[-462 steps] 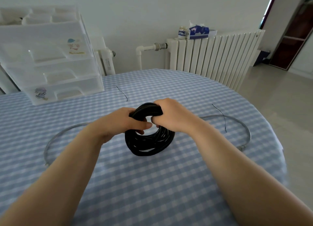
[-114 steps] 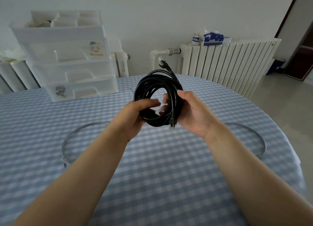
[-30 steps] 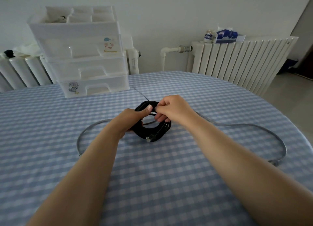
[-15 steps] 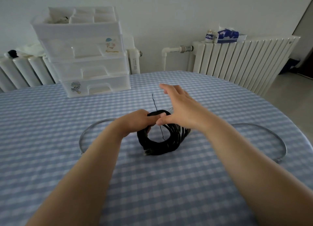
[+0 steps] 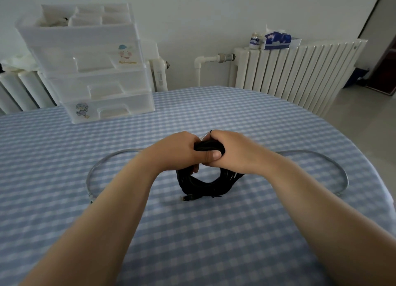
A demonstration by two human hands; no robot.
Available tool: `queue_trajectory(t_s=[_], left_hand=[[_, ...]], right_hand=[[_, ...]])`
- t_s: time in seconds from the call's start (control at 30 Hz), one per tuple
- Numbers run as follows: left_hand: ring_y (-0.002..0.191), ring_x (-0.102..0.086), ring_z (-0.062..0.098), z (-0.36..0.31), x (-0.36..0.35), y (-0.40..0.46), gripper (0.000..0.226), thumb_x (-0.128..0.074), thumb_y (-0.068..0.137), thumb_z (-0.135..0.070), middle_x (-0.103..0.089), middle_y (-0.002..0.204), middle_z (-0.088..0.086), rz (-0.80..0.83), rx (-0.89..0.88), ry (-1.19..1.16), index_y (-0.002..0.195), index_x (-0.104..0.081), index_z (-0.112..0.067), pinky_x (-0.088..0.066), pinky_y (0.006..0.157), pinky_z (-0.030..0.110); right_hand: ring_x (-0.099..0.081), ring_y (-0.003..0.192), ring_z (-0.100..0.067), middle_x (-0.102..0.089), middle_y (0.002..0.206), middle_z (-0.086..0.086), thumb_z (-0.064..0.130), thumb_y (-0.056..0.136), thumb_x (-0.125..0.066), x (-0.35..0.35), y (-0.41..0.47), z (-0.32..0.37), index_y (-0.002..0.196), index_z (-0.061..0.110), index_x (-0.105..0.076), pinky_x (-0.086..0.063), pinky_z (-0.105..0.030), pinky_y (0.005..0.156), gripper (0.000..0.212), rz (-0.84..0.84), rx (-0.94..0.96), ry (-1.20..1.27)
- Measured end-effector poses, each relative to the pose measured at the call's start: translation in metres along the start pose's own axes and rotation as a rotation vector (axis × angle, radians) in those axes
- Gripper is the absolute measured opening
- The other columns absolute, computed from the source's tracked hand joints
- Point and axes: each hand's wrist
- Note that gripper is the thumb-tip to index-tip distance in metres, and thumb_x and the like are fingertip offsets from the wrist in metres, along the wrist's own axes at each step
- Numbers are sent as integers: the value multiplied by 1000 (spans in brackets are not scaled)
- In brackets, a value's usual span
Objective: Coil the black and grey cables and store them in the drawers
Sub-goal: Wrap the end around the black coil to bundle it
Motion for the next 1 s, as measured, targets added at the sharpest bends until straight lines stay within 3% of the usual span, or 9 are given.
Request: queue_trajectory(t_s=[0.17, 0.23, 0.33, 0.4, 0.5, 0.57, 0.67, 0.83, 1.0], left_hand=[[55, -58, 2, -6, -7, 3, 27, -72, 76, -47, -63, 67, -10, -125, -22, -101, 73, -60, -24, -39, 57, 17], [58, -51, 5, -6, -11, 5, 26, -77, 73, -41, -57, 67, -7, -201, -8, -172, 75, -62, -20, -37, 59, 18], [64, -58, -1, -9, -17, 4, 26, -81, 70, -34, -65, 76, -7, -264, 14, -297, 88, -69, -20, -42, 63, 14], [72, -62, -1, -13, -21, 4, 32, -81, 68, -34, -69, 82, -9, -312, 21, -269, 95, -69, -22, -44, 65, 15], [83, -60, 5, -24, -29, 4, 35, -77, 72, -41, -67, 87, -13, -380, 7, -13, 102, -66, -27, -43, 71, 21], [86, -59, 7, -25, -30, 1, 33, -74, 75, -43, -65, 90, -13, -439, -46, 135, 103, -66, -29, -39, 70, 21], [82, -59, 2, -25, -28, -1, 27, -73, 75, -43, -65, 86, -15, -447, -114, 141, 98, -67, -31, -33, 64, 14], [80, -57, -7, -26, -25, -3, 25, -75, 76, -38, -65, 83, -19, -370, -70, -43, 98, -62, -34, -35, 66, 12], [77, -60, -4, -23, -20, -3, 26, -74, 77, -37, -66, 83, -14, -269, -35, -154, 100, -65, -26, -38, 66, 14]], right_hand=[[-58, 84, -6, -64, 98, 10, 35, 86, -57, -5, -9, 2, 123, 29, -49, -49, -27, 67, 38, -161, -29, -69], [-56, 81, -9, -62, 95, 8, 35, 89, -54, -7, -7, 1, 125, 26, -46, -42, -24, 59, 38, -206, -49, -145], [-55, 78, -9, -60, 91, 10, 47, 87, -60, -6, -6, 0, 121, 23, -45, -35, -22, 56, 45, -229, -68, -190], [-57, 85, -9, -61, 97, 10, 59, 76, -68, -1, -8, -1, 122, 23, -48, -43, -24, 65, 61, -163, -67, -172], [-57, 95, -9, -58, 109, 10, 61, 67, -75, 12, -12, -5, 127, 26, -49, -50, -30, 81, 74, -15, -56, -124], [-56, 105, -12, -52, 120, 9, 57, 70, -76, 13, -12, -5, 133, 28, -44, -48, -32, 88, 77, -10, -14, -121], [-52, 121, -16, -52, 136, 4, 52, 79, -71, 6, -10, -8, 149, 23, -24, -44, -36, 98, 89, -92, 22, -161], [-59, 103, -16, -62, 120, 2, 44, 90, -58, -7, -2, -11, 139, 22, -43, -45, -27, 80, 55, -250, 46, -271], [-60, 86, -13, -64, 96, 6, 61, 82, -58, -4, -2, -9, 119, 22, -55, -51, -33, 75, 54, -241, -6, -263]])
Point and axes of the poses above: each hand's wrist, its own y-axis towards the middle knuckle, its own x-axis out of the back of the hand, z = x × y
